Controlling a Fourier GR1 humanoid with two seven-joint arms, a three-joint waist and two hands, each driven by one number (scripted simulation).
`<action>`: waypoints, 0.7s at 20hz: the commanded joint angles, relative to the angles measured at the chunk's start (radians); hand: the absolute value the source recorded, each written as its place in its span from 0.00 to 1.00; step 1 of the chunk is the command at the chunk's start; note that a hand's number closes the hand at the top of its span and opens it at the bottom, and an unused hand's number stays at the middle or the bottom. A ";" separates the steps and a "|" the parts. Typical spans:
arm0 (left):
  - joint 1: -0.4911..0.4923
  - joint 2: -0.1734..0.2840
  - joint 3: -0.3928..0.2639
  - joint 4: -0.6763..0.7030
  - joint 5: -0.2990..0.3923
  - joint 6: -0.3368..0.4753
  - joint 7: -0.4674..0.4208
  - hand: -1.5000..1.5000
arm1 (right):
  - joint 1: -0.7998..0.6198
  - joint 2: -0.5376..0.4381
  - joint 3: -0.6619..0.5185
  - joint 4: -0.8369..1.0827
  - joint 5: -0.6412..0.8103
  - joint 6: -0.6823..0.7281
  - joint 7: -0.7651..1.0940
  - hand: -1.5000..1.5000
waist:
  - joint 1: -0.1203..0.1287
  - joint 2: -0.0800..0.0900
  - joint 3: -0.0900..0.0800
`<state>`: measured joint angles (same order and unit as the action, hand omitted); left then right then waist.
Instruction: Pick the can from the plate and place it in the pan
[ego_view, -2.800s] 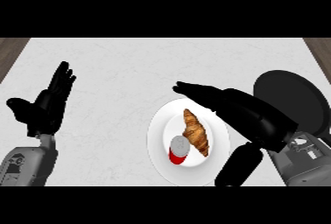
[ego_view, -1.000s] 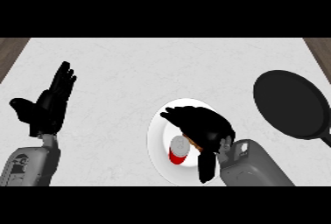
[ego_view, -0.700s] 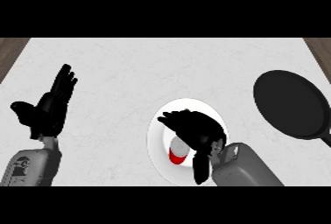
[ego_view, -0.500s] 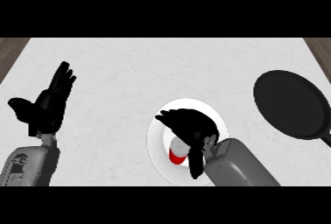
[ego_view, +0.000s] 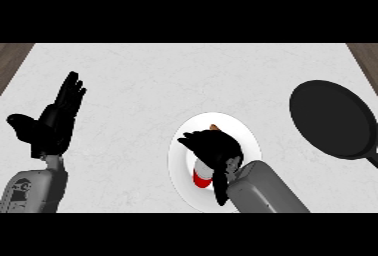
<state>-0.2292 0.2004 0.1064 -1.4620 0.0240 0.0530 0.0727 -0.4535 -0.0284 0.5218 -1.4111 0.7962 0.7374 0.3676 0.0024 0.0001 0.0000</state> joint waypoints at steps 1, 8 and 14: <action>0.008 0.018 0.029 0.060 0.013 -0.042 -0.045 0.50 | -0.022 0.027 0.010 0.065 -0.012 -0.006 -0.005 0.00 | 0.001 0.001 0.000; -0.038 -0.035 -0.011 0.043 -0.034 0.019 0.000 0.50 | 0.003 0.016 0.056 0.050 0.086 -0.037 -0.182 1.00 | -0.003 0.000 0.000; -0.004 -0.013 0.026 0.052 -0.024 -0.010 -0.055 0.50 | 0.051 0.004 0.046 0.023 0.149 -0.078 -0.247 1.00 | -0.002 0.000 0.000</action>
<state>-0.2354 0.1783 0.1110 -1.4438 -0.0004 0.0548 0.0544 -0.4275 -0.0367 0.5619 -1.3844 0.9032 0.6913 0.1514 0.0010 -0.0016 -0.0002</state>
